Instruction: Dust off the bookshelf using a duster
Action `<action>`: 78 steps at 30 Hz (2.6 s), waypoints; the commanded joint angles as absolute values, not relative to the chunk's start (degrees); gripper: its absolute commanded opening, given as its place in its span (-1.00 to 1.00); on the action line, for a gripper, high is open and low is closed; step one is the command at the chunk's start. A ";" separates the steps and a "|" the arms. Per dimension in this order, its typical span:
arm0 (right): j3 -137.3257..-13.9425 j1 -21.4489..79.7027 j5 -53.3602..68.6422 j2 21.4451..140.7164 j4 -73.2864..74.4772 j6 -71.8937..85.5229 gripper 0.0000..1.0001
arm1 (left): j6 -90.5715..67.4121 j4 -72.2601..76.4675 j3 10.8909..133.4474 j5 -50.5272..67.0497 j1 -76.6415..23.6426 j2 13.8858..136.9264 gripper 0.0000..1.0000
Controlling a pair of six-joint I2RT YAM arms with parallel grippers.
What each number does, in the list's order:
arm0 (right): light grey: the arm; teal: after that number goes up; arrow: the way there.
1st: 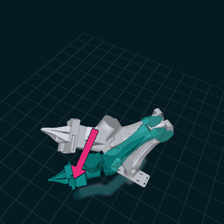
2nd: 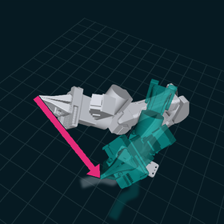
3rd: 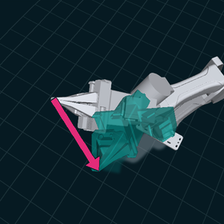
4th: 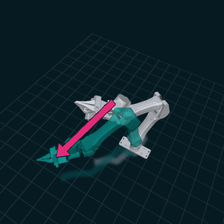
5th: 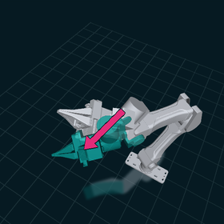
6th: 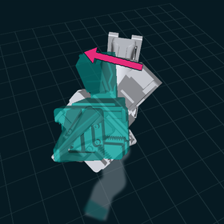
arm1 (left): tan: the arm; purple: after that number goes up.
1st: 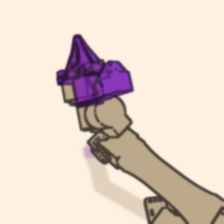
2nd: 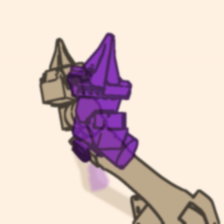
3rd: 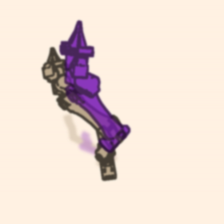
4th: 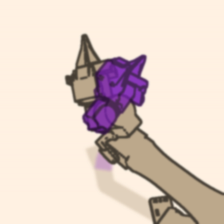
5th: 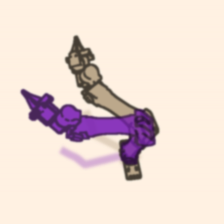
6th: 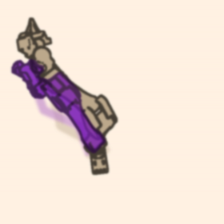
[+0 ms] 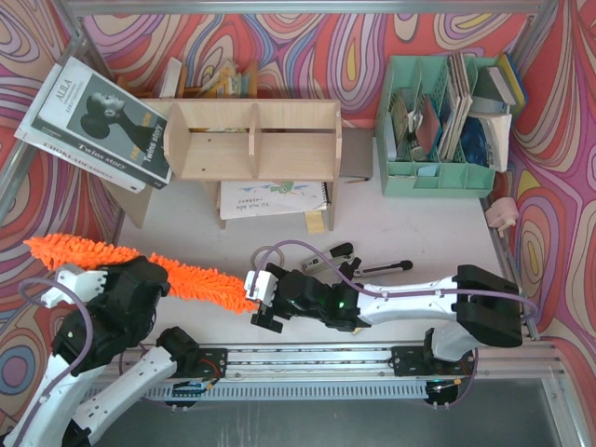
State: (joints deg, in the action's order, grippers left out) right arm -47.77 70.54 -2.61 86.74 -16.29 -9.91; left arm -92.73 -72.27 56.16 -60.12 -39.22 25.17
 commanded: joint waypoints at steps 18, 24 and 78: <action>-49.93 70.44 -6.61 89.86 -20.73 -11.03 0.05 | -93.33 -68.99 57.39 -57.37 -39.02 23.20 -1.00; -49.66 70.44 -7.19 89.61 -20.76 -10.89 -0.22 | -93.64 -69.38 57.23 -57.47 -39.02 22.94 -1.00; -52.49 68.81 -26.03 82.05 -10.65 -21.27 -1.00 | -58.59 -52.63 39.28 -59.68 -39.02 0.85 0.96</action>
State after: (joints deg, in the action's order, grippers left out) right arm -48.03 69.63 -22.09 84.38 -8.40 -18.46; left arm -67.33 -58.59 41.17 -61.52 -39.22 2.33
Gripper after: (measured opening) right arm 0.340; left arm 0.983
